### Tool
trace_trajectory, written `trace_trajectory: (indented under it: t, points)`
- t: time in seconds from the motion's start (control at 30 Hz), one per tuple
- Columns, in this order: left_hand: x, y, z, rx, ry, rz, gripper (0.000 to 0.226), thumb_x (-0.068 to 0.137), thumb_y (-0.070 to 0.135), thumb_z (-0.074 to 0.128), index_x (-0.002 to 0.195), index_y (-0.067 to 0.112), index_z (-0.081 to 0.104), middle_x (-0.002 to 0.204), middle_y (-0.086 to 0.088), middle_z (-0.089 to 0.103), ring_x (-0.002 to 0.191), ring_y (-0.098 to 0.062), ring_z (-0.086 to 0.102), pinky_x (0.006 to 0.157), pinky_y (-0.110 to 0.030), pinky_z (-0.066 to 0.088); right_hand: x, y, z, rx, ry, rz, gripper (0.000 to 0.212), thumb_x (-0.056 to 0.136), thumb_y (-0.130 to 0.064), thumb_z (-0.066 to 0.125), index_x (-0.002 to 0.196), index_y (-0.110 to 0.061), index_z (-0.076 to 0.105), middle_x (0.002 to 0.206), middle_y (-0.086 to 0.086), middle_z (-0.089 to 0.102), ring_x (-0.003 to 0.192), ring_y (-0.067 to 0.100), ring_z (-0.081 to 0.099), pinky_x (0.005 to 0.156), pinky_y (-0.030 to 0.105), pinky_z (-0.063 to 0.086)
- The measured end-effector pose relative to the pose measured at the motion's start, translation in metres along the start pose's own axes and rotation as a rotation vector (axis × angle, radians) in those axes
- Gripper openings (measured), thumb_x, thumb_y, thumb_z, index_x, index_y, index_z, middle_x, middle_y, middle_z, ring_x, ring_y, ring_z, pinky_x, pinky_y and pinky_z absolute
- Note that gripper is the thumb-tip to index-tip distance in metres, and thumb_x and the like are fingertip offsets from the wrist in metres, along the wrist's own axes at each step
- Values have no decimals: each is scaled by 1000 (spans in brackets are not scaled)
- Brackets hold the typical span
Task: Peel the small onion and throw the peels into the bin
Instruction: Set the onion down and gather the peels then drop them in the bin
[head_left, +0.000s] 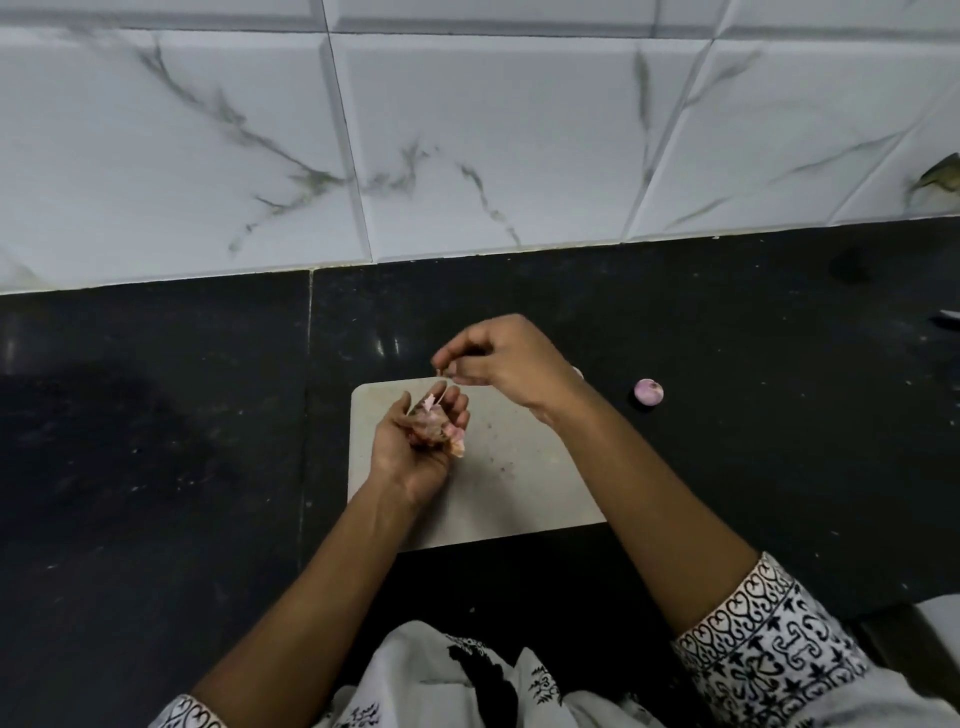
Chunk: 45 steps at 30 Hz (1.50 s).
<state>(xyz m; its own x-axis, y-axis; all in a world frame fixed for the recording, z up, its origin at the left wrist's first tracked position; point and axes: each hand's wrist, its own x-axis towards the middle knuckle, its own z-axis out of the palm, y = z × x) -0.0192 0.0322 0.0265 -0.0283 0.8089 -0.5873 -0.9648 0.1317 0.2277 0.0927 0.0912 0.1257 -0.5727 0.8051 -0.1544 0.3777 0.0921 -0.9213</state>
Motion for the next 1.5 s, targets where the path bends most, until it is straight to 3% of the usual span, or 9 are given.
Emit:
trace_trajectory:
  t: [0.1,0.23,0.43,0.53,0.73,0.87,1.07,1.27,1.5]
  points:
    - [-5,-6,9,41,1,23,34,98,23,36,96,4,65,81,-14,73,80,-24,68,80,-35,55,3,-23,10,-501,-158,-63,22,84,1,57,93,-11,73,87,-5,67,64,3,60,68,22,55]
    - [-10,-7,13,13,8,16,31,97,18,36,103,6,64,82,-13,74,85,-23,67,78,-36,54,8,-28,23,-682,-141,-146,17,83,-4,64,93,-13,74,105,2,70,55,3,53,60,13,48]
    - [-5,-1,8,10,0,3,33,98,20,37,116,8,61,95,-12,71,89,-22,65,76,-35,53,6,-23,22,-641,-49,-272,11,78,-5,69,86,-13,66,83,-3,64,65,3,55,60,11,41]
    - [-3,-1,4,-7,-10,11,35,97,20,37,121,5,59,108,-12,66,96,-21,62,89,-32,52,3,-17,25,-710,-136,-288,15,82,-2,62,86,-15,68,97,-2,62,82,7,57,69,19,44]
    - [-1,21,-9,-70,-16,97,41,99,22,31,95,1,66,85,-15,74,72,-23,73,74,-35,57,-4,16,9,-461,148,-188,23,85,0,57,96,-14,71,100,-2,68,90,7,61,79,12,45]
    - [-5,43,-21,-111,17,182,43,99,21,29,90,1,67,88,-13,70,82,-22,68,87,-32,51,-24,78,48,-654,-90,-149,31,89,-5,47,112,-13,66,117,8,65,106,23,59,97,33,45]
    - [-13,54,-32,-123,25,230,41,100,22,28,96,3,64,94,-11,69,93,-20,62,78,-31,50,-43,113,64,-976,-355,-243,76,78,-31,-1,139,-11,39,148,9,37,137,24,32,114,36,16]
    - [-16,41,-39,-128,12,194,42,99,23,29,96,3,67,84,-12,74,90,-20,65,79,-30,51,-70,135,34,-1002,-38,-167,53,84,-21,23,114,-8,65,118,9,66,109,20,63,106,39,24]
    - [-18,29,-46,-118,31,175,48,99,23,29,87,1,71,88,-12,73,91,-21,65,79,-31,51,-75,137,58,-931,-17,-75,62,88,-20,3,146,-4,18,153,14,23,142,24,21,114,32,1]
